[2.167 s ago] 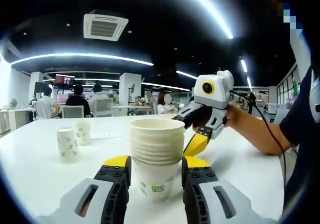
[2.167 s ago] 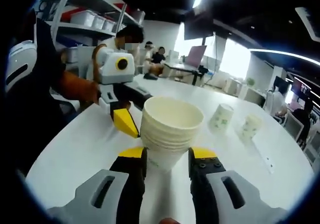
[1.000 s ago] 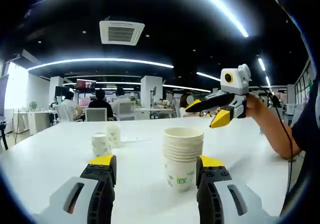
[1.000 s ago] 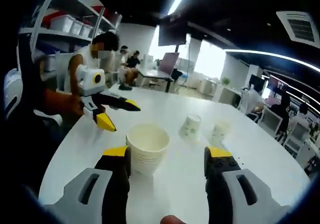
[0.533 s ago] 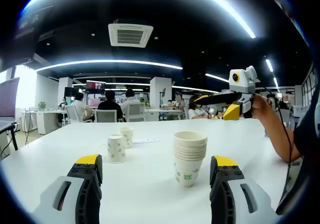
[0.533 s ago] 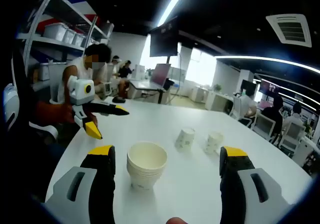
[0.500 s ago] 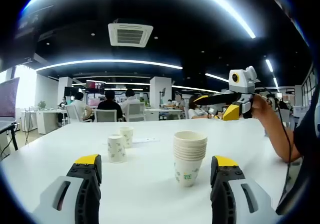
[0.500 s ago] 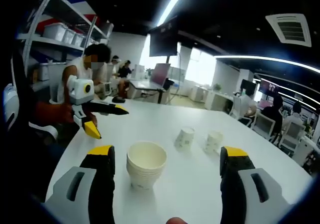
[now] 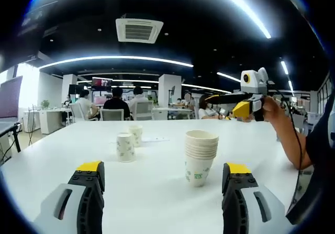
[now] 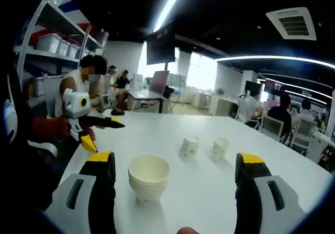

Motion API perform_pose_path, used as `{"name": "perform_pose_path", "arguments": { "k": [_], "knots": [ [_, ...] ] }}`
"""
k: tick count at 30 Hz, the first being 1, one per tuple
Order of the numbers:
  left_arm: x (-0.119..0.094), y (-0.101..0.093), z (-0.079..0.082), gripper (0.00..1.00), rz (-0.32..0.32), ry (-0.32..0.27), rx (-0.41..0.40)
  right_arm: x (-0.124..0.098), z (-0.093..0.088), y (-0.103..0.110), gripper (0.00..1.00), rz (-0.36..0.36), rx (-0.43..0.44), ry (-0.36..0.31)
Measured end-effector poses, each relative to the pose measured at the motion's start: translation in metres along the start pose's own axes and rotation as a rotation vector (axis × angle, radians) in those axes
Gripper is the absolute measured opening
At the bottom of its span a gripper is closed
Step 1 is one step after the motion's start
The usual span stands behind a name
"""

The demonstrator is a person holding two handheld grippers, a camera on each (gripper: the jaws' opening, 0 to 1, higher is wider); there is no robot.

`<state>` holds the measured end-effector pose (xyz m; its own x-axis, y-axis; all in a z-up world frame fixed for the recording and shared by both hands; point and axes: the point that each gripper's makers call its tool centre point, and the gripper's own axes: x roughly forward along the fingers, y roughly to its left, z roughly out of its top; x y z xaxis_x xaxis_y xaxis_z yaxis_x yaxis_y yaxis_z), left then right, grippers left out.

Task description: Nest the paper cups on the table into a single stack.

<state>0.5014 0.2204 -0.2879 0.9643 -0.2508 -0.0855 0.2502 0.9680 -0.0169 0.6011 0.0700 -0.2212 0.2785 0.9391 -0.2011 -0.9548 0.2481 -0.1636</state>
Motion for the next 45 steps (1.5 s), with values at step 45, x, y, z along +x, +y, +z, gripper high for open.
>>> {"name": "perform_pose_path", "arguments": {
  "k": [45],
  "knots": [
    [-0.036, 0.024, -0.015, 0.98, -0.025, -0.029, -0.117, 0.008, -0.022, -0.023, 0.82, -0.170, 0.079, 0.121]
  ]
}}
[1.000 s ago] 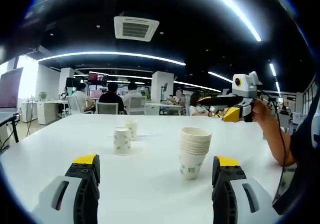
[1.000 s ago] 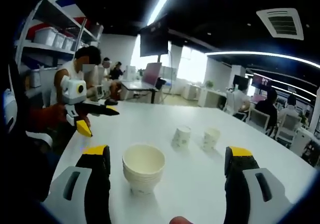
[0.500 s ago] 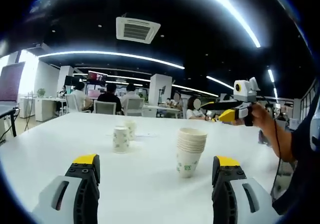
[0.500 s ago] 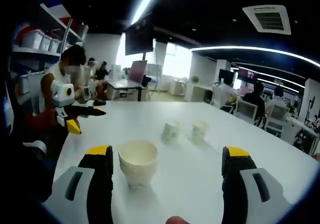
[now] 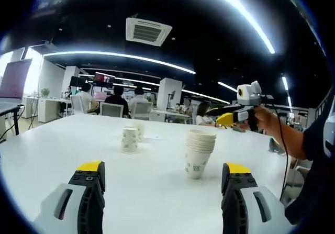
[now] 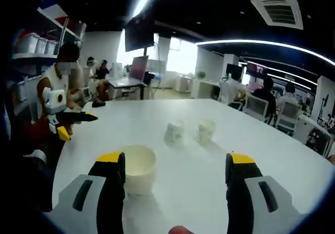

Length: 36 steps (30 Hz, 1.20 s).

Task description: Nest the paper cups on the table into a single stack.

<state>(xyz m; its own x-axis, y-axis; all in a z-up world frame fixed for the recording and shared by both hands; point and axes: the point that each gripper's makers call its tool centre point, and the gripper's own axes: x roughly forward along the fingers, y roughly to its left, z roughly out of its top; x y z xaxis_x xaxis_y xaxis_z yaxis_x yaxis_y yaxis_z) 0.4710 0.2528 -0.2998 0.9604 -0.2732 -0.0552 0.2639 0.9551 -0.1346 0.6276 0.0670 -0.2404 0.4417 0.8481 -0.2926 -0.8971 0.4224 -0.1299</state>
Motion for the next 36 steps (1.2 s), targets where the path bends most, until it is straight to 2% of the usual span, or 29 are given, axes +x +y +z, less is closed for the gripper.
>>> {"name": "perform_pose_path", "arguments": {
  "k": [13, 20, 23, 31, 36],
  "knots": [
    [-0.002, 0.004, -0.020, 0.98, 0.002, 0.009, -0.034, 0.039, -0.012, -0.033, 0.75, -0.033, 0.003, 0.050],
    [-0.002, 0.008, -0.025, 0.98, 0.016, -0.004, -0.014, 0.066, -0.017, -0.057, 0.71, -0.042, -0.007, 0.068],
    [-0.001, 0.008, -0.028, 0.98, 0.015, 0.004, -0.015, 0.081, -0.018, -0.065, 0.70, -0.033, 0.015, 0.072],
    [0.001, 0.012, -0.039, 0.98, 0.031, 0.022, -0.034, 0.119, -0.025, -0.079, 0.68, -0.017, -0.008, 0.105],
    [0.001, 0.017, -0.040, 0.98, 0.054, 0.004, -0.046, 0.141, -0.033, -0.087, 0.67, -0.010, -0.009, 0.122]
  ]
}}
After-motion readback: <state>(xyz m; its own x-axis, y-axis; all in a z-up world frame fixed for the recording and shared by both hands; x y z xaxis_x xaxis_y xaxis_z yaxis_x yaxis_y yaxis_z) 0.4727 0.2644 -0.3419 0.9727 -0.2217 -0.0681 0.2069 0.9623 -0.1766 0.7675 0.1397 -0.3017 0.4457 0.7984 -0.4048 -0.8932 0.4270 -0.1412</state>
